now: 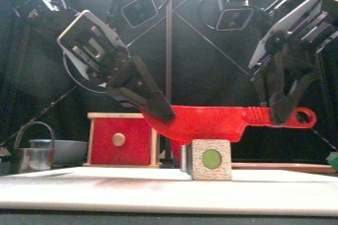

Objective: Place sushi on board then cut the sushi with the knife then place the pieces on the plate
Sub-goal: Cut the sushi into 4 pieces

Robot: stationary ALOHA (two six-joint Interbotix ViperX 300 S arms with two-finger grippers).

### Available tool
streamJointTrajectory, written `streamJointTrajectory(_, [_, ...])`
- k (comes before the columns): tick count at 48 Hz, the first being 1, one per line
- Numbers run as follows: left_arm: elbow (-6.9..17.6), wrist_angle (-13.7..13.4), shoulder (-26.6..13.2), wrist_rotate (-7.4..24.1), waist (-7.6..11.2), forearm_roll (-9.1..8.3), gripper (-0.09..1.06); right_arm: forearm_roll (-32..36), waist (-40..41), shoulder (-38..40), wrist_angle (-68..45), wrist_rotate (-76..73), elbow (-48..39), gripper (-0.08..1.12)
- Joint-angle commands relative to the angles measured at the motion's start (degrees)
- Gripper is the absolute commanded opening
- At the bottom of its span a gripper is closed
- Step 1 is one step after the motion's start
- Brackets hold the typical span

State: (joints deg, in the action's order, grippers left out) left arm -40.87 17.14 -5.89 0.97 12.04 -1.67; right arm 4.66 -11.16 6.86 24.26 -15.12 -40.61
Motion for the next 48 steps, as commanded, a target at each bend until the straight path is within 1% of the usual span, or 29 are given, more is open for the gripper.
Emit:
streamJointTrajectory(1, [2.3, 1.1, 2.3, 0.3, 0.53, -0.18, 0.3, -0.1, 0.3, 1.8, 0.4, 0.0, 2.5, 0.33])
streamJointTrajectory(9, [2.0, 1.1, 1.5, 0.3, 0.44, -0.26, 0.3, -0.1, 0.4, 1.8, 0.4, 0.0, 2.2, 0.33])
streamJointTrajectory(16, [2.0, 1.1, -0.2, 0.1, 0.35, -0.18, 0.3, -0.1, 0.4, 0.8, -0.4, 0.0, 2.1, 0.33])
streamJointTrajectory(22, [2.1, 1.1, -1.3, 0.1, 0.26, 0.26, 0.3, -0.3, 0.4, 0.3, -0.6, -0.1, 2.1, 0.33])
streamJointTrajectory(33, [1.9, 1.1, -1.8, 0.1, 0.26, 0.18, 0.3, -0.4, 0.4, -0.3, -1.0, -0.7, 2.1, 0.33])
streamJointTrajectory(39, [2.2, 1.1, -0.6, 0.3, 0.26, 0.18, 0.3, -0.4, 0.3, 0.0, -0.8, -0.6, 2.6, 0.33])
streamJointTrajectory(44, [1.7, 1.0, 1.3, 0.4, 0.26, 0.0, 0.3, -0.1, 0.4, 0.5, -0.4, -0.6, 3.0, 0.33])
streamJointTrajectory(48, [0.6, 1.1, 1.6, 0.4, -0.53, 0.0, 0.3, -0.2, 0.4, 0.5, -0.1, -0.6, 2.8, 0.33])
